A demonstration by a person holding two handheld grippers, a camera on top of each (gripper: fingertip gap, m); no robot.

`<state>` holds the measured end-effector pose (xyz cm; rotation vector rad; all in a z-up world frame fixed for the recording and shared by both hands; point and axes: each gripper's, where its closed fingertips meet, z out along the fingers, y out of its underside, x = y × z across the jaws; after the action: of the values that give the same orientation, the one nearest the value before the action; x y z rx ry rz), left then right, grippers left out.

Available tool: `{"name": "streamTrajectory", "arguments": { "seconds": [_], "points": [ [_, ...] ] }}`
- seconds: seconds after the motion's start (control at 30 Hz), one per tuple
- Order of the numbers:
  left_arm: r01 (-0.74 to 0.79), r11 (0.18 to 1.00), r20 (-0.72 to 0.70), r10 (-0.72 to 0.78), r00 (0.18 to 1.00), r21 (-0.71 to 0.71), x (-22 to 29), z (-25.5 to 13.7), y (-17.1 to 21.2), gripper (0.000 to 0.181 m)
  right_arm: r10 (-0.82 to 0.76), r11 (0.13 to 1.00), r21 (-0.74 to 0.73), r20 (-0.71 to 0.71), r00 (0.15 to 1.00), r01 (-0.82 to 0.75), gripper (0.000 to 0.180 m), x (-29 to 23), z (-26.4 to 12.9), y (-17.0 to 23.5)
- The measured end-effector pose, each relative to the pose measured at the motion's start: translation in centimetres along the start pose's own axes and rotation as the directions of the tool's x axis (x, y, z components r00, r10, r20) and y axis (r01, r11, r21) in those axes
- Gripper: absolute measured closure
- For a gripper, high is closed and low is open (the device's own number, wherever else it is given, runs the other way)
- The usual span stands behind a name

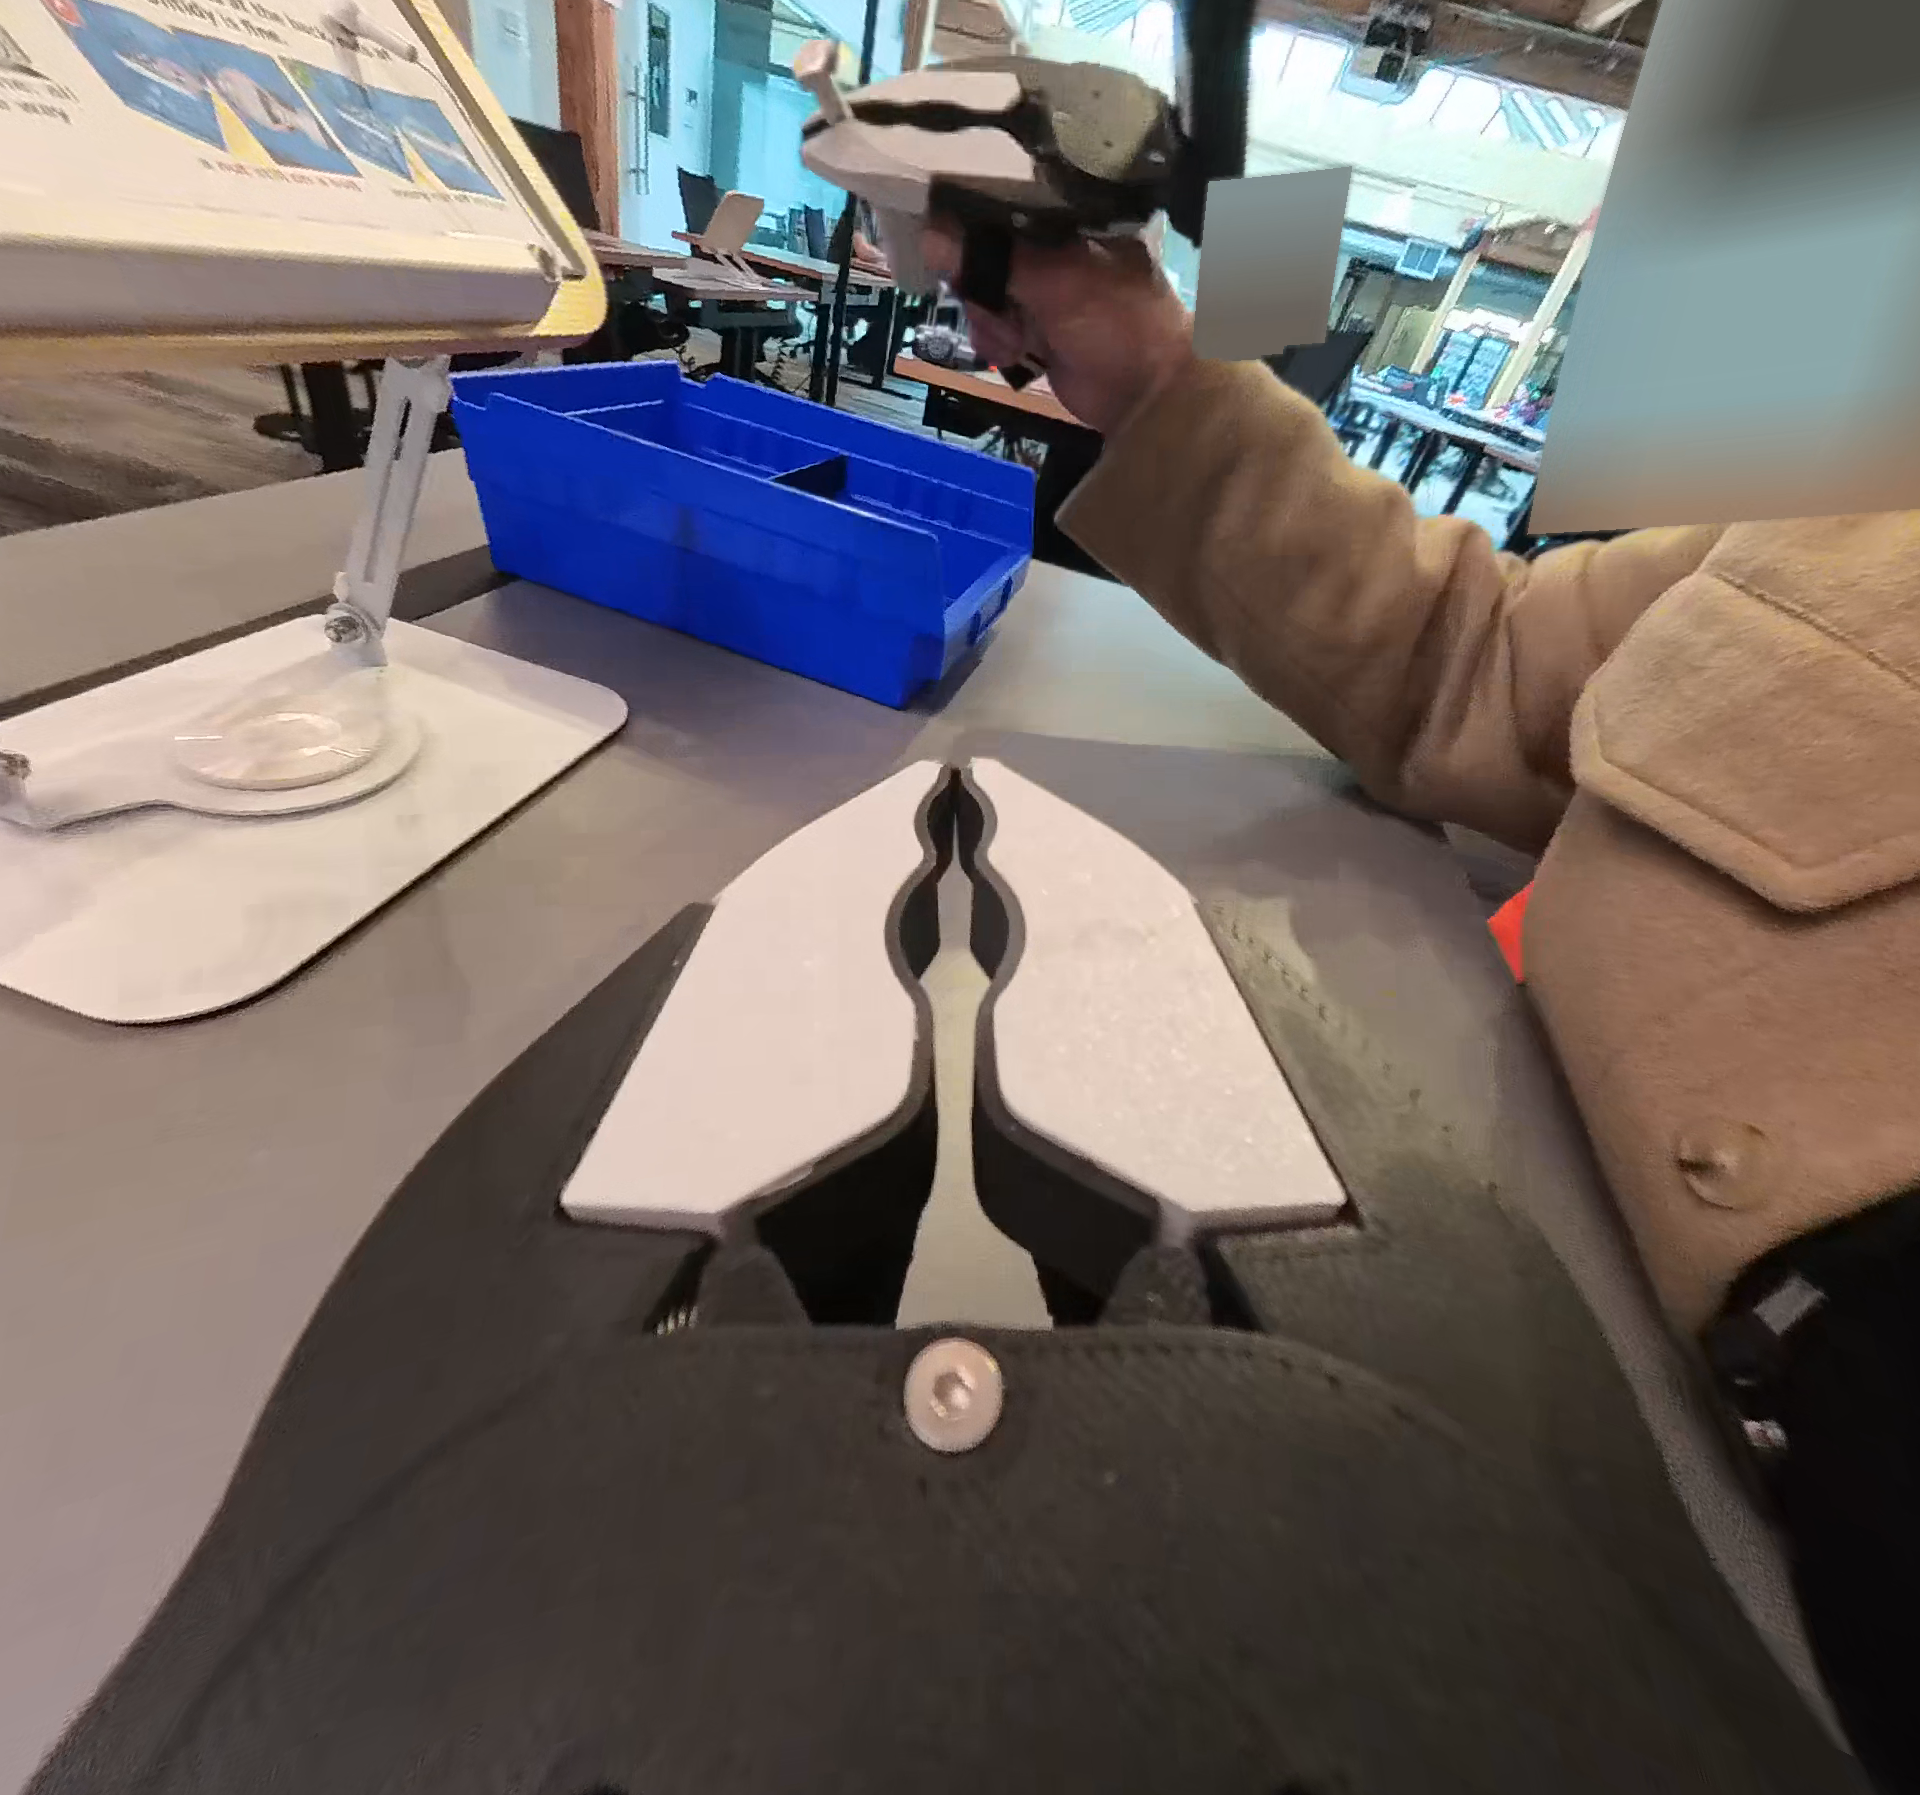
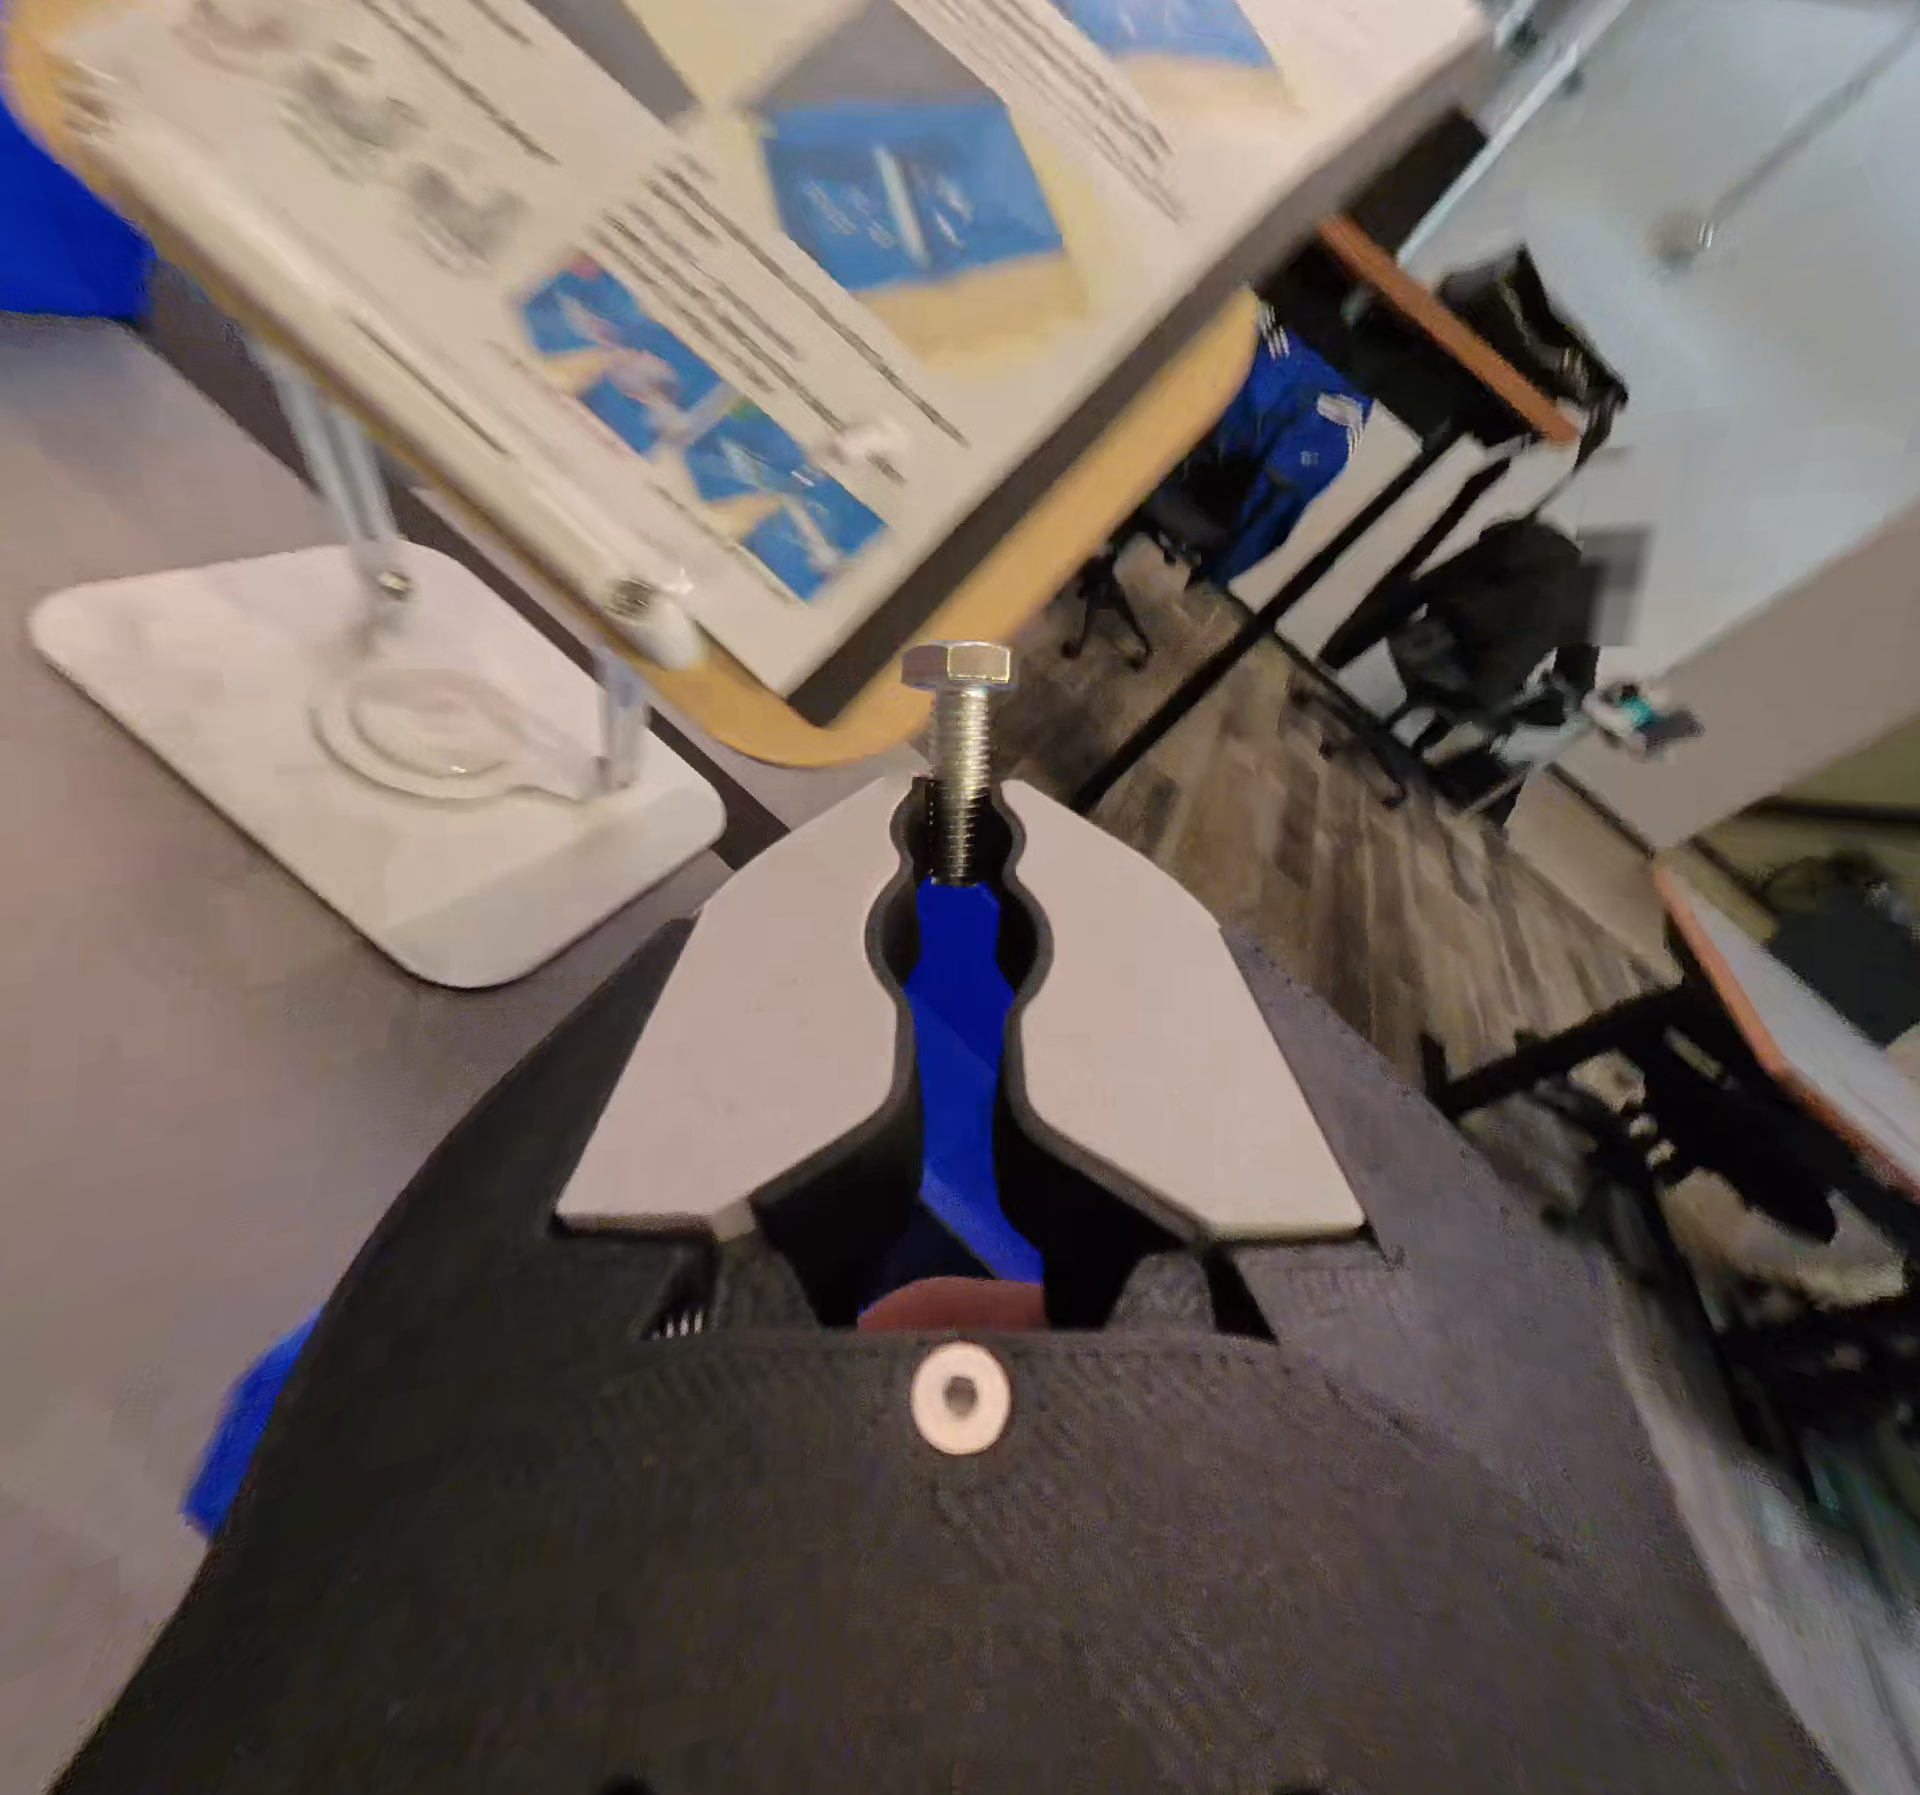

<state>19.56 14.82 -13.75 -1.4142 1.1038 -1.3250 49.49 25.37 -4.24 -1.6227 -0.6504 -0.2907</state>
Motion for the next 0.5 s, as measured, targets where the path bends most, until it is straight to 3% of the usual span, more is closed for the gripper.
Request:
{"name": "streamTrajectory", "arguments": {
  "seconds": [0.13,0.27,0.5],
  "points": [
    [0.013,1.000,0.012,-0.013,1.000,0.003,-0.5,-0.2,0.2,0.181,0.150,0.981,-0.120,-0.043,0.988,-0.154,0.170,4.2,2.6,5.8],
    [0.062,0.998,0.005,-0.062,0.998,0.015,-1.0,-0.3,0.5,0.181,0.214,0.935,-0.283,-0.027,0.976,-0.213,0.169,4.1,4.8,11.8],
    [0.078,0.997,-0.005,-0.078,0.997,0.007,-1.1,-0.2,0.9,0.181,0.236,0.879,-0.426,0.000,0.972,-0.214,0.169,2.7,7.1,15.5]
  ]
}}
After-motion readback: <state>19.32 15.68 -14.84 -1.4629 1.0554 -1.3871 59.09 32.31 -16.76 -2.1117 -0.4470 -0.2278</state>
